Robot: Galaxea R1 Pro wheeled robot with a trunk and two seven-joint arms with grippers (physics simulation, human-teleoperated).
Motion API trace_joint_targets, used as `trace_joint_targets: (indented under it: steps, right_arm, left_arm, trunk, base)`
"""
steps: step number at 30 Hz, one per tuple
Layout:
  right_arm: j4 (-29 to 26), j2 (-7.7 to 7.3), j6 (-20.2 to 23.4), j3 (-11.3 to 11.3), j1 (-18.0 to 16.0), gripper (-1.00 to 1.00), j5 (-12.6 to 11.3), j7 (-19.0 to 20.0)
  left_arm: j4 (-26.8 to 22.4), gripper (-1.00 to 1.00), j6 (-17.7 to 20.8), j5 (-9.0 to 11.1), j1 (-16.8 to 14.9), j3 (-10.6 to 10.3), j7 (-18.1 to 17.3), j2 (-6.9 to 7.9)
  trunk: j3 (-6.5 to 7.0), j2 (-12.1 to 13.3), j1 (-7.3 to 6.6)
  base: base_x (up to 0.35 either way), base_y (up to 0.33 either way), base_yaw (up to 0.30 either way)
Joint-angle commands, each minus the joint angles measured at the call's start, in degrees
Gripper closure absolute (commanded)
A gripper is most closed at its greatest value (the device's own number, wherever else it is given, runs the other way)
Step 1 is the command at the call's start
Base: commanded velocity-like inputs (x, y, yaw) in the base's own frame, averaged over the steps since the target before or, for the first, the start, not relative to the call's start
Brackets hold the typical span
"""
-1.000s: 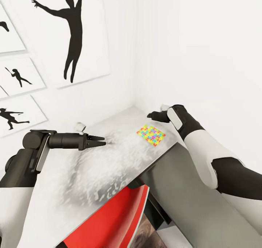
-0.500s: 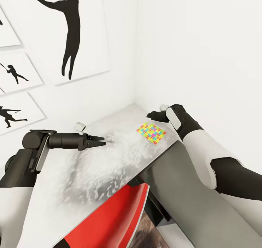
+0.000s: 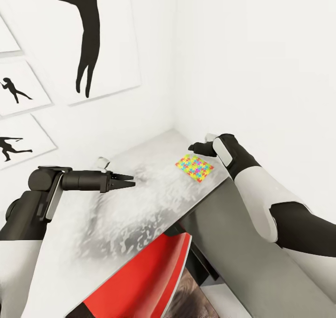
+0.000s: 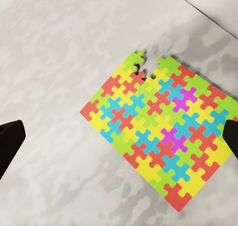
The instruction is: Put all the toys in the child's room - the three board games (two on the bed and one on the table), the two jigsaw puzzles on the table, and the tennis ball on the table - inside the toy box on the table in the child's room.
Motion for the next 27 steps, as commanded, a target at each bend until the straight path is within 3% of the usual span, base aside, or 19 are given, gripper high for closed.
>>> trace_joint_targets:
  steps: [1,27]
  right_arm:
    - [-0.1,-0.03,0.2,0.3,0.0,-1.00,-0.6,-0.6]
    - [-0.5,-0.03,0.2,0.2,-0.7,-1.00,-0.7,-0.6]
  left_arm:
    - [0.0,-1.00,0.6,0.3,0.0,-0.1,0.0,0.05]
    - [0.0,-1.00,0.6,0.3,0.0,-0.1,0.0,-0.02]
  trunk:
    - [-0.19,-0.1,0.03]
    - [-2.65,-0.1,0.03]
  base:
    - [0.000,0.000,0.000]
    - [0.000,0.000,0.000]
